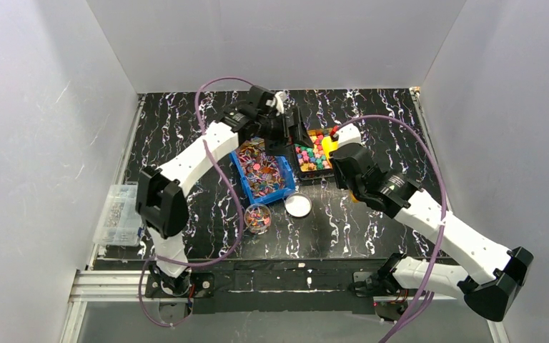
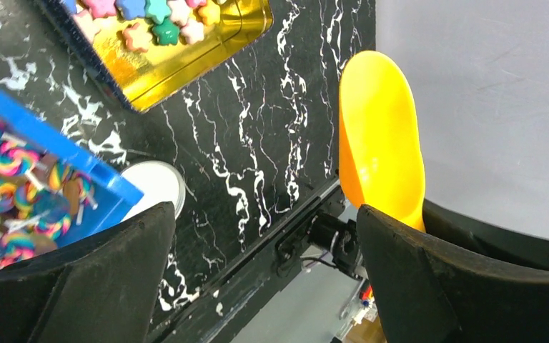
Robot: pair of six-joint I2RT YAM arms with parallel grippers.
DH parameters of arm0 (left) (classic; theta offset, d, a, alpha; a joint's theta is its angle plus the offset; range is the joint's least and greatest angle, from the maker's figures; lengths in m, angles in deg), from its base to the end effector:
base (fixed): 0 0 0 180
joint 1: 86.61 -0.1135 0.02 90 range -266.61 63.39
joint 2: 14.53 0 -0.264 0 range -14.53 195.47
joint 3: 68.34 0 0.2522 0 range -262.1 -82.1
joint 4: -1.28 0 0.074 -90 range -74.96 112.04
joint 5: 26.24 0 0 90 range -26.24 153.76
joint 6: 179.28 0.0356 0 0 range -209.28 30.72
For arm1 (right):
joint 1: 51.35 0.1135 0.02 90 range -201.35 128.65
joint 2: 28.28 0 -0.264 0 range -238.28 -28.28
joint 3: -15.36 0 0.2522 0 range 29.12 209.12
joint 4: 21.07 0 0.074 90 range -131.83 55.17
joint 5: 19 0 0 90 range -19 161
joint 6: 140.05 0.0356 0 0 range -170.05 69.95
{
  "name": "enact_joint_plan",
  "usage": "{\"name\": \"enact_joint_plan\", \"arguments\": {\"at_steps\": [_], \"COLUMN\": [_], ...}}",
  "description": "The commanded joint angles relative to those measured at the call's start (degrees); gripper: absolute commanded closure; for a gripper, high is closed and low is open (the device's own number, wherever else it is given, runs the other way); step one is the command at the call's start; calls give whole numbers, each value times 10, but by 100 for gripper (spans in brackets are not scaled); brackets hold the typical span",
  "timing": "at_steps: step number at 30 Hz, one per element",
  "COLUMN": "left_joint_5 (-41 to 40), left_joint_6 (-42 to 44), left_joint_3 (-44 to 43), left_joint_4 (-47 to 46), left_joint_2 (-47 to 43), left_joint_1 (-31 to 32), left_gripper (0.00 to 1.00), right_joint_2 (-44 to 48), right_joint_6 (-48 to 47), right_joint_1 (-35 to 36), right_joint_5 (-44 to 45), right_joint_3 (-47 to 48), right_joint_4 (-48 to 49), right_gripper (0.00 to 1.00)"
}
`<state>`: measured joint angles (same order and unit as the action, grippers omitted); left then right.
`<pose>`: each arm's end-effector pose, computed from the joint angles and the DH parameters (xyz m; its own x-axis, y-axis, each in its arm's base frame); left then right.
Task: Pack the candies
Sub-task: Adjust the storage box at the center of the board.
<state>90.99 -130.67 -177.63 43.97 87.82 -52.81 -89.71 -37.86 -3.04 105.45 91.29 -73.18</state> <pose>0.3338 -0.2430 0.3401 -0.8953 -0.1081 -0.4321 0.2816 0.6142 -0.7372 0.1612 0.1507 0.3454 -0.4638 -0.2590 -0.8472 -0.2249 0.9594 -0.1702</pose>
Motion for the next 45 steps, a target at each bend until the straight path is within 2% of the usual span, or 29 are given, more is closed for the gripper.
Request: {"name": "enact_joint_plan", "arguments": {"at_steps": [1,8,13,18,22,24,28,37,45], "left_joint_5": [-41,-147,-195,-231,-262,-303,-333,-336,-340], "left_joint_6": [-7,1,-7,-17,-18,-6,18,58,82], "left_joint_3": [-80,-186,-203,-205,-200,-195,-164,-80,-51], "left_joint_4": [46,132,153,165,178,198,222,234,233], "left_joint_2": [50,144,183,216,229,238,236,199,175], "left_joint_1": [29,57,70,76,78,78,78,49,28], "left_gripper": [3,15,23,27,30,34,34,34,34], "right_joint_2": [36,87,108,124,135,137,135,132,130], "right_joint_6": [23,38,48,53,54,54,56,58,60], "right_joint_1": [-24,-32,-32,-32,-32,-33,-32,-33,-33], "right_joint_5": [-18,-4,-5,-10,-11,-14,-20,-32,-39], "right_joint_3": [-18,-45,-53,-56,-60,-63,-69,-73,-75], "right_joint_4": [34,31,22,14,10,10,17,24,29], "right_gripper": [99,99,99,99,99,99,99,99,99]}}
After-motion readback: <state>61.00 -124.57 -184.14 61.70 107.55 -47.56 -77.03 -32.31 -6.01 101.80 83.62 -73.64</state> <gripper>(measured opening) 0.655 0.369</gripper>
